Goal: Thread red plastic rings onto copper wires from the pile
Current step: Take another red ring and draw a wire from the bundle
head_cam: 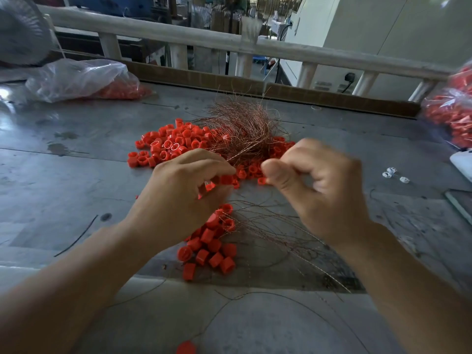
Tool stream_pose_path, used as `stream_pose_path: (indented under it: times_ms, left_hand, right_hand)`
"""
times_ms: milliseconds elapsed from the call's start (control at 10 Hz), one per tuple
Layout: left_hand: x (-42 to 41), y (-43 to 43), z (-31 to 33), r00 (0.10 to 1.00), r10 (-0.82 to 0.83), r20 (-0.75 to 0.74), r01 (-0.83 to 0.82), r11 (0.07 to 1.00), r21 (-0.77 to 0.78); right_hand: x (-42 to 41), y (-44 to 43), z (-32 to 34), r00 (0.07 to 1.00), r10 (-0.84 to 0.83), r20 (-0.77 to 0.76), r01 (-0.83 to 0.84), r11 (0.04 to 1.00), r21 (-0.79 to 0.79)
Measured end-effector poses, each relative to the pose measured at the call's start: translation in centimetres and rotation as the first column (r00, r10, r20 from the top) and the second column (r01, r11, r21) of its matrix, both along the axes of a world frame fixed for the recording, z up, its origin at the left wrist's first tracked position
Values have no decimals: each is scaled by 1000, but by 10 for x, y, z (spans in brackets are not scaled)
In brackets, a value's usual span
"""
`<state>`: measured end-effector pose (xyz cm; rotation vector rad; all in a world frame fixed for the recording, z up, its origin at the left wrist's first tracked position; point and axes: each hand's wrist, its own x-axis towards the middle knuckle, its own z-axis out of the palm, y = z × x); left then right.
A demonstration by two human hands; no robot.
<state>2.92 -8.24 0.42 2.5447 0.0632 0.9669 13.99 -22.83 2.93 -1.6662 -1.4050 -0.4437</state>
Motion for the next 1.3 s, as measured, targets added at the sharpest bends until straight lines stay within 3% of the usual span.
stream_pose_path:
  times_ms: [100, 300, 400, 700, 800, 900, 1000, 1100, 1300]
  left_hand:
    - [0, -1, 0, 998, -49, -48, 50, 998, 29]
    - [-1, -3, -5, 990, -98, -99, 94, 994, -52]
    - [-1, -4, -4, 989, -100, -109, 97, 995, -37]
    - [-3, -7, 2, 984, -130, -120, 123, 990, -62]
    - [0, -3, 0, 993, -118, 4, 116, 967, -228]
    - [2, -1, 2, 986, -98, 132, 156, 809, -567]
    - [1, -3, 7, 972, -151, 180, 234, 661, -713]
    - [2, -5, 8, 965, -170, 197, 260, 589, -765]
    - [-1, -12, 12, 958, -209, 197, 284, 591, -755]
  right_hand:
    - [-4, 5, -4, 930, -5, -367, -63, 983, -174]
    - [4, 5, -1, 664, 198, -721, -146, 980, 135]
    - [6, 3, 0, 632, 223, -743, -156, 975, 160]
    - [8, 3, 1, 620, 334, -710, -162, 940, 300]
    - [19, -6, 12, 643, 411, -646, -77, 874, 479]
    - [30, -14, 23, 814, 273, -512, 58, 840, 540]
    - [32, -16, 23, 956, 59, -288, 76, 896, 437]
    - [23, -10, 14, 975, 40, -220, 21, 963, 270]
    - [5, 0, 0, 989, 6, -145, 2, 998, 58]
